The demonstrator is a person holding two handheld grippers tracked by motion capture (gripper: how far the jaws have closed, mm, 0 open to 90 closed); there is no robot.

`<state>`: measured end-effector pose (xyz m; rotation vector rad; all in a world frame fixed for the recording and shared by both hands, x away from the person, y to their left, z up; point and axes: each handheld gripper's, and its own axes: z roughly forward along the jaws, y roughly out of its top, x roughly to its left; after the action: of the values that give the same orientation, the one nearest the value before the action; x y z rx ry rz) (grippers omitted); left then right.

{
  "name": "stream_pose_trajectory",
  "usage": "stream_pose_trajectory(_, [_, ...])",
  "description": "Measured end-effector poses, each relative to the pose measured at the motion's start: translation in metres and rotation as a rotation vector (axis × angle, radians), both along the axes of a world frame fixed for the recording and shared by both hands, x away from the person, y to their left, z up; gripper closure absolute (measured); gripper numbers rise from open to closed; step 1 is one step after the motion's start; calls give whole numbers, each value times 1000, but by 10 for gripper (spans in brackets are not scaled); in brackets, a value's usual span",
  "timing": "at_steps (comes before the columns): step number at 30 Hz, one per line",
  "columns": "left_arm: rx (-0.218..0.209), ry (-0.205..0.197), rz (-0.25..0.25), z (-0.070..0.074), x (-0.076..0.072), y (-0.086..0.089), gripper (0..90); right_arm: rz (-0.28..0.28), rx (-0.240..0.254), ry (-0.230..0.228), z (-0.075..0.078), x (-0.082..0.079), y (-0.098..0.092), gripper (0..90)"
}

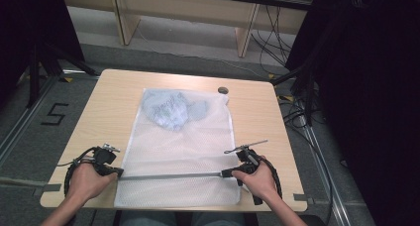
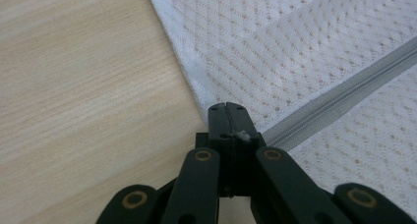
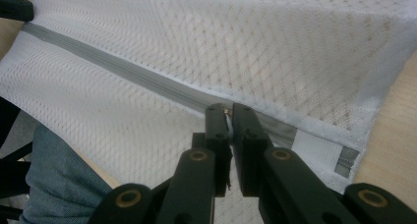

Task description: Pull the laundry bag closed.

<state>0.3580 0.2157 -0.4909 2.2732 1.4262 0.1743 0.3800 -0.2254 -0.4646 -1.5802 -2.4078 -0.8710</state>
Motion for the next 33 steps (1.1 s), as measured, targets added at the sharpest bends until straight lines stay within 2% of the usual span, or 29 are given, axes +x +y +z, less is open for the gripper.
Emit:
stream_pose_trajectory(15, [-3, 1, 0, 0, 0, 0, 900, -10, 0, 5, -1, -1, -9, 869])
stream_pose_trajectory(16, [-7, -4, 4, -1, 0, 0, 900, -30, 14, 36, 0, -2, -8, 868])
stream_pose_trajectory(17, [-7, -11, 16, -1, 0, -1, 900, -29, 10, 24, -1, -2, -9, 868])
stream_pose_trajectory(18, [0, -2, 1, 0, 0, 0, 900, -26, 11, 25, -1, -2, -10, 869])
stream_pose_trajectory(20, [-2, -1, 3, 0, 0, 0, 900, -22, 11, 23, -1, -2, -11, 868])
stream_pose_trajectory(21, [-2, -2, 2, 0, 0, 0, 900, -37, 16, 42, 0, -3, -11, 868])
stream_pose_trajectory(25, [-12, -12, 20, -1, 0, -1, 900, -16, 7, 12, -2, -1, -15, 868])
stream_pose_trajectory(27, [-1, -2, 3, 0, 0, 0, 900, -17, 9, 9, -2, -1, -15, 868])
stream_pose_trajectory(31, [-27, -29, 26, -3, -1, -1, 900, -27, 2, 10, -3, -1, -18, 868])
stream_pose_trajectory(32, [-10, -9, 18, -1, 0, -1, 900, -25, 5, 11, -3, -1, -19, 868])
stream_pose_trajectory(33, [-10, -13, 10, -1, 0, 0, 900, -22, 9, 10, -3, -1, -19, 868])
